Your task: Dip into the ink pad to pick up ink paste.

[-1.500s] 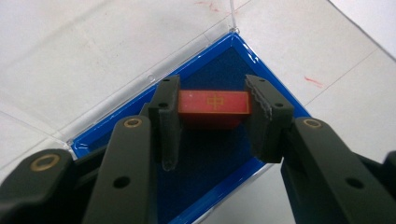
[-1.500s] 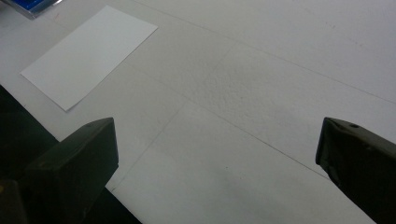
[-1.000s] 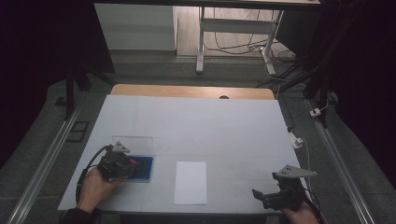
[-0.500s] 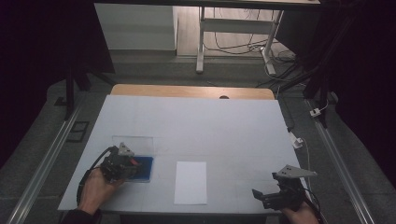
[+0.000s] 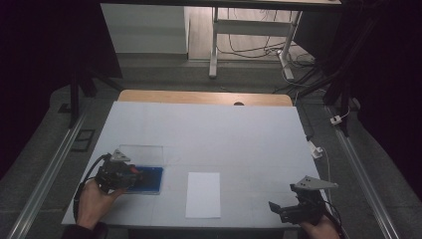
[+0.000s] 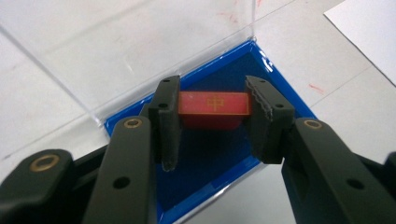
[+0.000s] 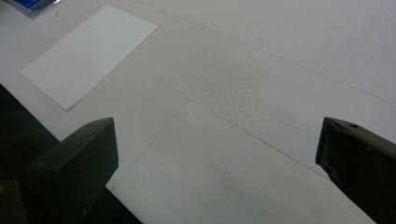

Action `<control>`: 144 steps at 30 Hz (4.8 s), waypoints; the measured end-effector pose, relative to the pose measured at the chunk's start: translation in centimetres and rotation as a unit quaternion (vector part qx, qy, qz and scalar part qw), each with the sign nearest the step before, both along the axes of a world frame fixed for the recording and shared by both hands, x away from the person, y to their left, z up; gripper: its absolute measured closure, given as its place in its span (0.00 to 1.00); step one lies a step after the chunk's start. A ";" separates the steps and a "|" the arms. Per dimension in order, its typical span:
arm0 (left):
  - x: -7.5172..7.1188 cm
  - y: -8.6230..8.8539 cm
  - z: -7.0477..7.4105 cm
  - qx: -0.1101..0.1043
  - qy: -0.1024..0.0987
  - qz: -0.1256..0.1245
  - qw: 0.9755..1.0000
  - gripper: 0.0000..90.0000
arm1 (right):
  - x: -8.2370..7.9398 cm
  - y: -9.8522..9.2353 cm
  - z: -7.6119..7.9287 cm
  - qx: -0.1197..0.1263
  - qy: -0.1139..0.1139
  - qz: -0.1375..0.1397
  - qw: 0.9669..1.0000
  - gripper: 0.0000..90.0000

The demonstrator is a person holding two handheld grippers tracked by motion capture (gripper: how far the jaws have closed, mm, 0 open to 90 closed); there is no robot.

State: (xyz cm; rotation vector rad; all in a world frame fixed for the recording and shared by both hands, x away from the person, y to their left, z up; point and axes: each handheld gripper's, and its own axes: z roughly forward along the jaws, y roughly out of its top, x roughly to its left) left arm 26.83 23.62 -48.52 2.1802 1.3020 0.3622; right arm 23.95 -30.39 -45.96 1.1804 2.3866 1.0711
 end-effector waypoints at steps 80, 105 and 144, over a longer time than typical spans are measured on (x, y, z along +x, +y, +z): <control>-0.1 0.4 -0.2 0.000 -0.011 0.002 1.000 0.65 | 0.0 0.0 0.0 0.000 0.001 -0.001 1.000 0.00; -1.1 -2.5 1.6 -0.033 -0.022 -0.051 0.998 0.65 | 0.0 -0.1 0.0 0.003 0.002 -0.001 1.000 0.00; 0.4 -8.4 3.9 -0.059 -0.044 -0.155 0.985 0.65 | 0.1 -0.1 0.0 0.005 0.005 -0.004 1.000 0.00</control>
